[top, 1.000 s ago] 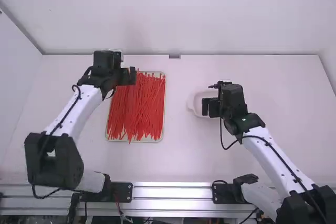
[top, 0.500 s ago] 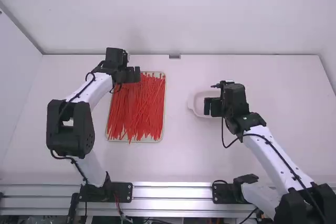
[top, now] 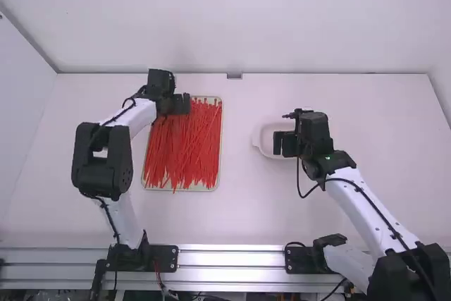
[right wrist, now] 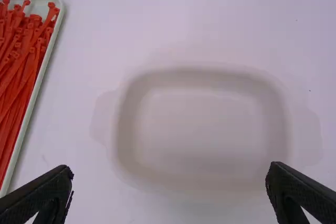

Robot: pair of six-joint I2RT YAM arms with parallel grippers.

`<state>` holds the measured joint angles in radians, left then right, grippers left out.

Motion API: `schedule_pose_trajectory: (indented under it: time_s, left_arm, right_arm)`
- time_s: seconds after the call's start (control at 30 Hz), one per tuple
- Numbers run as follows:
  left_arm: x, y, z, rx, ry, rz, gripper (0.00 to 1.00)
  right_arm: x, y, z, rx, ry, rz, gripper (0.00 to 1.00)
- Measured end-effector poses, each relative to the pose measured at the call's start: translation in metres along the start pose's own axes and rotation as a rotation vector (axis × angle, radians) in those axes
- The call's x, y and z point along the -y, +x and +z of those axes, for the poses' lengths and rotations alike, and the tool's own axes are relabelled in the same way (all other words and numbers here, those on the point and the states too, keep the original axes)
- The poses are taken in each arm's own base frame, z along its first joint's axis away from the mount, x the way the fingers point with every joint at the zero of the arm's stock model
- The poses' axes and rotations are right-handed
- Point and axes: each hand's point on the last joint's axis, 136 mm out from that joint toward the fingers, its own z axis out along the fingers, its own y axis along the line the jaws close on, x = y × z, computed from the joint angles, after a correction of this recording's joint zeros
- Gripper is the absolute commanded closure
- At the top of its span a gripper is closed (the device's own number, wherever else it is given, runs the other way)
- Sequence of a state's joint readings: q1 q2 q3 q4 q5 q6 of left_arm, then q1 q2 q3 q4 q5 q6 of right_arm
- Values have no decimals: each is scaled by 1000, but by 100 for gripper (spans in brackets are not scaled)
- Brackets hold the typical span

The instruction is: Fasten the cable tie

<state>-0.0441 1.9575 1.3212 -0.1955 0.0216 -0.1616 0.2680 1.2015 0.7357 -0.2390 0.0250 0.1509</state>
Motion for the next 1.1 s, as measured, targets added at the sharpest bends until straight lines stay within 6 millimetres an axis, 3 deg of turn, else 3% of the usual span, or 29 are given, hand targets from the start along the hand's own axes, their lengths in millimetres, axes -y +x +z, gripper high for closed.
schedule_pose_trajectory:
  time_s: [0.3,0.53,0.77,1.1]
  left_arm:
    - [-2,-1,17,49,-4,1,24]
    - [-9,23,27,48,-19,0,37]
    - [-10,30,29,43,-22,-1,52]
    - [-12,29,29,46,-28,-2,57]
  right_arm:
    - [0,0,0,0,0,0,1]
    - [0,0,0,0,0,2,1]
    - [0,0,0,0,0,4,1]
    - [0,2,0,-8,1,3,1]
